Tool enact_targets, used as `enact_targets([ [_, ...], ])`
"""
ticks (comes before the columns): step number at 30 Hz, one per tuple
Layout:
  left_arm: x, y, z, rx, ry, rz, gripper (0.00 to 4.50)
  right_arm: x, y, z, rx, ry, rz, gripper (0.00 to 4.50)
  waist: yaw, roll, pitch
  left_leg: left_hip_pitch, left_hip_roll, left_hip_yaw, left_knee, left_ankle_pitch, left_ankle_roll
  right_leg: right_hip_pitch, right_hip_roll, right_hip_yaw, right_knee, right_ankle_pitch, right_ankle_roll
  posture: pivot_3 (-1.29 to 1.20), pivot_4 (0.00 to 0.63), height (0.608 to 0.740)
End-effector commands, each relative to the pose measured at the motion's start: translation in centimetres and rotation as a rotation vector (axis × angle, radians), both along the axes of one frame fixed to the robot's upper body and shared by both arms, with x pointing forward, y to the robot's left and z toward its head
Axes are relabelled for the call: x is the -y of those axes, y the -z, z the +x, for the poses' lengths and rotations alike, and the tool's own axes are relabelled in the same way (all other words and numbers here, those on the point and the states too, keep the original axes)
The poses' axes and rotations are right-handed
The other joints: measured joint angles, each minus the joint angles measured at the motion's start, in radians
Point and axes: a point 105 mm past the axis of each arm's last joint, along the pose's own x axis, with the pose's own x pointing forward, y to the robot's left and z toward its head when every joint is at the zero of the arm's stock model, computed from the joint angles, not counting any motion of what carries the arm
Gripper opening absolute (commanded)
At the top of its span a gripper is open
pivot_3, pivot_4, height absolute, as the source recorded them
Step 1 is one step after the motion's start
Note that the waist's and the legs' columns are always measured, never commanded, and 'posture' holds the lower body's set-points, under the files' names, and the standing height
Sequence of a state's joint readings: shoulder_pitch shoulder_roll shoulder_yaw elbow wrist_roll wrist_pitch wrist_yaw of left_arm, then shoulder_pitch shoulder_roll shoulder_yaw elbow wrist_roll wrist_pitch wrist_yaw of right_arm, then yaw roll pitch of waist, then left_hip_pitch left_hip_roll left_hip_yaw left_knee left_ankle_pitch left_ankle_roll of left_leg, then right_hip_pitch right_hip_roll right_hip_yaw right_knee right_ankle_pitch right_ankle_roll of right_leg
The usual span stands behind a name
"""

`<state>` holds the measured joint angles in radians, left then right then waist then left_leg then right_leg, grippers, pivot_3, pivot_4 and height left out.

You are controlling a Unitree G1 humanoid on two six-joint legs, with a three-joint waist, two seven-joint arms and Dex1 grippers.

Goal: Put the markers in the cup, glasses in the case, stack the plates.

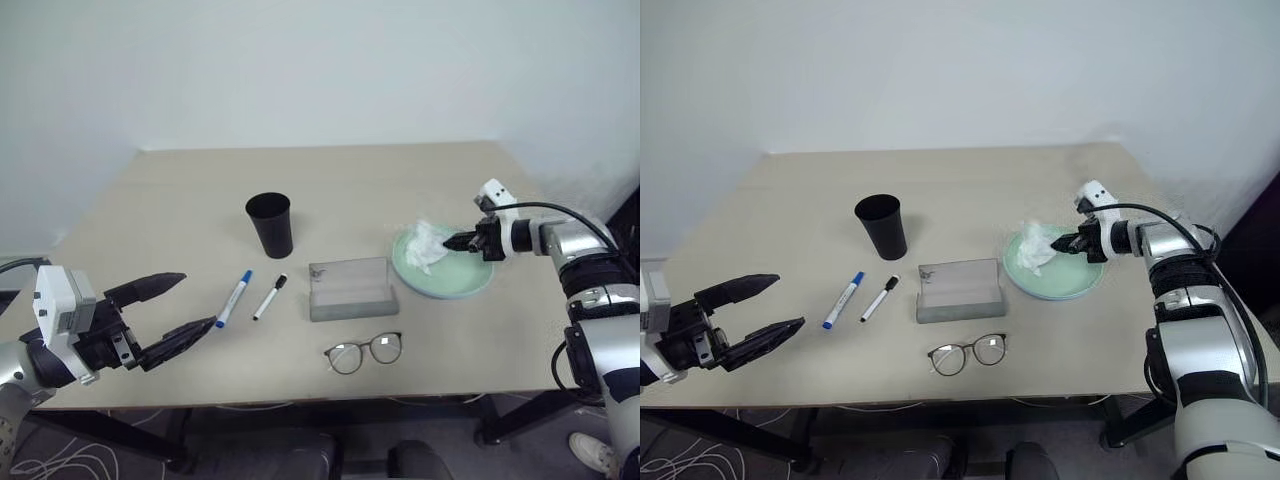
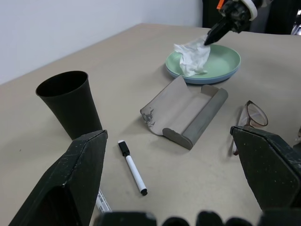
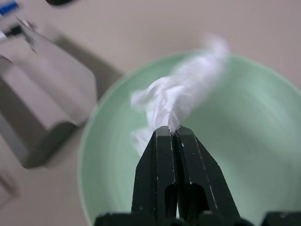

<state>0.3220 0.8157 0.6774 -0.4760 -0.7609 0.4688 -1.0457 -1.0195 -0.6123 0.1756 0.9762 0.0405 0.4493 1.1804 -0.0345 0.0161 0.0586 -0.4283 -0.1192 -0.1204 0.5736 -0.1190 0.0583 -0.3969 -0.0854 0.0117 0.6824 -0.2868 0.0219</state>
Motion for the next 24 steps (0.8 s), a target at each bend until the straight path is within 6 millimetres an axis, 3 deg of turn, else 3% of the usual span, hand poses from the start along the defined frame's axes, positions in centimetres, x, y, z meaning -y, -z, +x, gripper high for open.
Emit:
enact_targets([
  [1,0.0,-0.8,-0.1,0.031,0.001,0.023,4.50,0.7,-1.7,1.1,0.090,0.009,-0.085,0.03,-0.001,0.000,0.000,0.000,0.000,0.000,0.000,0.000,0.000,0.000,0.000,0.000,0.000,0.000,0.000,0.00,0.000,0.737],
  [4,0.0,-0.7,-0.1,0.029,-0.002,0.024,4.50,1.4,-1.6,1.3,0.096,0.037,-0.110,0.03,-0.006,0.000,0.000,0.000,0.000,0.000,0.000,0.000,0.000,0.000,0.000,0.000,0.000,0.000,0.000,0.00,0.000,0.737],
  [7,-0.1,-0.7,0.1,0.030,-0.004,0.028,4.50,1.8,-3.0,1.5,0.135,0.016,-0.115,0.55,-0.012,0.000,0.000,0.001,0.000,0.000,0.000,0.000,0.000,0.001,0.000,0.000,0.000,-0.001,0.002,0.00,0.000,0.737],
  [10,0.0,-0.7,0.5,0.034,-0.010,0.043,4.50,0.9,-5.8,1.0,0.188,-0.101,-0.051,1.48,-0.012,0.001,0.000,0.001,0.000,0.000,0.000,0.000,0.000,0.001,0.000,0.000,0.000,-0.002,0.004,0.00,0.000,0.737],
  [15,1.0,0.5,1.6,0.013,-0.001,0.090,4.50,-0.2,-10.6,-1.1,0.249,-0.331,0.063,1.48,-0.012,0.003,0.000,0.001,0.000,0.000,0.000,0.000,0.000,0.002,0.000,0.000,0.000,-0.002,0.004,0.00,0.000,0.737],
  [19,2.9,1.0,3.3,0.044,0.024,0.132,4.50,-0.4,-11.5,-2.2,0.263,-0.430,0.048,1.48,-0.011,0.002,0.000,0.002,0.000,-0.001,0.000,0.000,0.000,0.002,0.000,-0.001,0.000,-0.002,0.005,0.00,0.000,0.737],
  [24,7.8,1.5,5.9,-0.029,0.143,0.136,4.50,-2.4,-11.7,-3.5,0.280,-0.550,0.044,1.48,-0.001,0.002,0.000,0.001,0.000,-0.001,0.002,0.000,0.000,0.003,0.000,-0.001,0.001,-0.001,0.007,0.00,0.000,0.737],
])
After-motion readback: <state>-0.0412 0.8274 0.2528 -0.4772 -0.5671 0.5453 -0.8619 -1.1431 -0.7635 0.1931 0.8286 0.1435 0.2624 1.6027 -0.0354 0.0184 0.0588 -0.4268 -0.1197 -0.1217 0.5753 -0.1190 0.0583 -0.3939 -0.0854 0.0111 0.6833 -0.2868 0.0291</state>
